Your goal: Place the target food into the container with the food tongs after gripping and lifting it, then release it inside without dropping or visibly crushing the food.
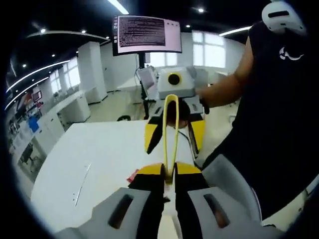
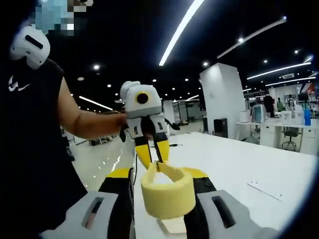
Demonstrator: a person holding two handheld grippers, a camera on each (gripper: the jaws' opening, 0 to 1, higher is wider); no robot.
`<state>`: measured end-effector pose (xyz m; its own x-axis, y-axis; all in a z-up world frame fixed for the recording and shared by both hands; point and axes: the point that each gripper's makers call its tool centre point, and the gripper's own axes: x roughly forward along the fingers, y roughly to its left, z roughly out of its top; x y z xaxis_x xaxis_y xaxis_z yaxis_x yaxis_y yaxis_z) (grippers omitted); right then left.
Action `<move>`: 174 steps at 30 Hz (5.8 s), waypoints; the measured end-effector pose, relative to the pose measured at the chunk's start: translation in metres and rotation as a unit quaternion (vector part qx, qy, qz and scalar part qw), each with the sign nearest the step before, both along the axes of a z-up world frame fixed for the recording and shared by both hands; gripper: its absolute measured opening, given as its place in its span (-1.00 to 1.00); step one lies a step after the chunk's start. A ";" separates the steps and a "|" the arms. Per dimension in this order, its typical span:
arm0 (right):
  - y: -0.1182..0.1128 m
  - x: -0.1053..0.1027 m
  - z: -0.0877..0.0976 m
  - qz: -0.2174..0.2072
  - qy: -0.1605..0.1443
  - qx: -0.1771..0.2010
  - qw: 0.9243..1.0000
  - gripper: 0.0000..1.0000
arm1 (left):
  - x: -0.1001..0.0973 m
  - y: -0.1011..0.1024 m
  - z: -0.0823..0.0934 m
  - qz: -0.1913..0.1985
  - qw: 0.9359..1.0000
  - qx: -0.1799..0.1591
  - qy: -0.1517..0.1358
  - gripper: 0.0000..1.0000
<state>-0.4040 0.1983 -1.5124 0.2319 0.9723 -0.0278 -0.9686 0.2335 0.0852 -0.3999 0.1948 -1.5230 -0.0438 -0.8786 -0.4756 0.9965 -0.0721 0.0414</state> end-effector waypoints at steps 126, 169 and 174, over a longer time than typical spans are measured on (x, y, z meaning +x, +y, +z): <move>-0.055 0.026 -0.113 -0.134 -0.014 -0.140 0.981 -0.46 | -0.028 0.189 -0.202 0.400 0.914 -0.063 0.001 0.99; -0.107 0.037 -0.290 -0.068 0.071 -0.304 0.948 -0.47 | -0.019 0.189 -0.222 0.437 0.897 -0.064 0.013 0.99; -0.108 0.037 -0.302 -0.059 0.061 -0.327 0.941 -0.46 | -0.023 0.186 -0.226 0.426 0.903 -0.053 0.016 0.99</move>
